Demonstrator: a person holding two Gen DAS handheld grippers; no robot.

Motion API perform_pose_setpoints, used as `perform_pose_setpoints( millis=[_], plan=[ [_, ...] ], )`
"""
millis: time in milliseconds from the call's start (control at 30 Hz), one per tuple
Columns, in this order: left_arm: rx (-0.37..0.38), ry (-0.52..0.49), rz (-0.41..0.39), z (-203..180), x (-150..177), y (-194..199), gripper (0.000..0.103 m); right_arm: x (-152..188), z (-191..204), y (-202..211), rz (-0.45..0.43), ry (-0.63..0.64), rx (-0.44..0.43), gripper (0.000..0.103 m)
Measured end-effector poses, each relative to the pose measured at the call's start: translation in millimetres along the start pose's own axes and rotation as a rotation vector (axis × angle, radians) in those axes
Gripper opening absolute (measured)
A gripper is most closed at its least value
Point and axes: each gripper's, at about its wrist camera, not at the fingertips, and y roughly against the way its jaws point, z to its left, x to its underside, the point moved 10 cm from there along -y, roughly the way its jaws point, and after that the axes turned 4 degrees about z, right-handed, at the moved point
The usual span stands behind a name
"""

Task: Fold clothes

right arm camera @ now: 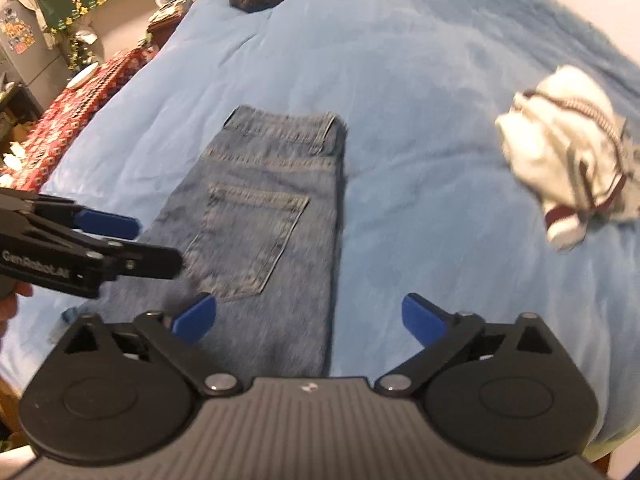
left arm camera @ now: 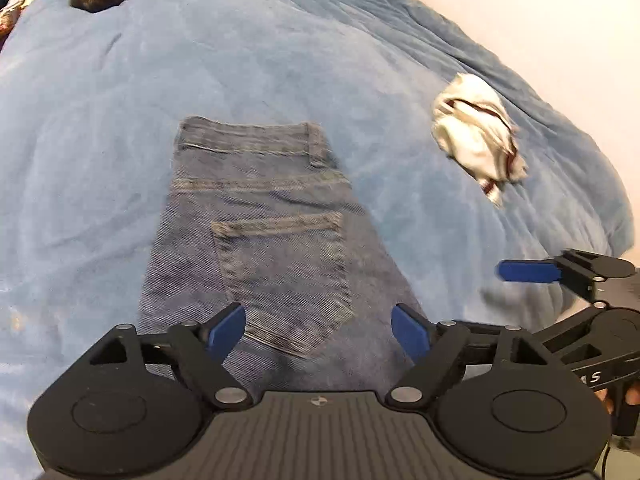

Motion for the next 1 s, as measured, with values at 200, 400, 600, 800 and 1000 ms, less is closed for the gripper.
perform_pose_setpoints(
  millis=[200,400,600,800,1000],
  plan=[
    [-0.098,0.027,-0.006,31,-17,-1,0.086,-28,-11,0,-0.073,0.09,0.134,0.102],
    [-0.042,0.08,-0.027,53,-38,-10,0.069,-61,-13,-19,-0.081,0.069,0.099,0.093],
    [-0.117,-0.018,-0.027,77,-68,-38,0.019,-92,-15,-61,-0.028,0.007,0.019,0.031],
    [-0.053,-0.005,-0.044,101,-101,-61,0.006,-126,-14,-90,-0.039,-0.014,-0.055,0.015],
    [0.05,0.058,-0.098,121,-141,-77,0.052,-153,-24,-127,0.003,-0.105,-0.165,0.027]
  ],
)
